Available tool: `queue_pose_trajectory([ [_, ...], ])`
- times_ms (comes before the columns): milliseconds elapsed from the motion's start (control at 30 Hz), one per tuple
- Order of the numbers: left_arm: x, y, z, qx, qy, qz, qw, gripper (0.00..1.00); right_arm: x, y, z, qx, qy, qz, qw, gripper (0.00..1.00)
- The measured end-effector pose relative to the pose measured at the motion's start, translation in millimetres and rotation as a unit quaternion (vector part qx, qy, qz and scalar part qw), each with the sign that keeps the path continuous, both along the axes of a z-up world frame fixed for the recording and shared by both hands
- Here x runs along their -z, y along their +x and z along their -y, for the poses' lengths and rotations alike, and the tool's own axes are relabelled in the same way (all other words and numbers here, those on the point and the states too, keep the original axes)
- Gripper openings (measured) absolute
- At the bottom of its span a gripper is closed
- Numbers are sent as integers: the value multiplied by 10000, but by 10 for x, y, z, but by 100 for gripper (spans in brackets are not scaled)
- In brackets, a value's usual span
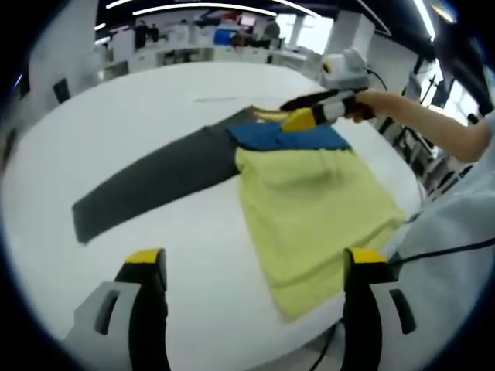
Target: Fold the garment on the visible template until the final outline fits inside the template.
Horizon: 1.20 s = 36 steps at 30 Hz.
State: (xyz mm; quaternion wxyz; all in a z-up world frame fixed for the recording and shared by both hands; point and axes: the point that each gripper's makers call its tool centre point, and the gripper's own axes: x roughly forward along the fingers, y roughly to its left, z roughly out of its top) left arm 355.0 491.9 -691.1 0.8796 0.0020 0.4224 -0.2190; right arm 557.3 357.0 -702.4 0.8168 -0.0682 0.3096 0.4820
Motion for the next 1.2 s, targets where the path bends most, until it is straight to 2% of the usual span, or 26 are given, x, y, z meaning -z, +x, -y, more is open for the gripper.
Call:
queue_pose_trajectory([
  [400, -21, 10, 34, 78, 15, 33, 10000, 92, -51, -47, 99, 142, -5, 46, 9999, 100],
  [500, -31, 11, 45, 99, 17, 55, 9999, 93, -65, -59, 143, 169, -60, 140, 9997, 100],
  [1200, -117, -13, 75, 194, 93, 201, 9996, 99, -275, -323, 353, 302, 16, 403, 9987, 100],
])
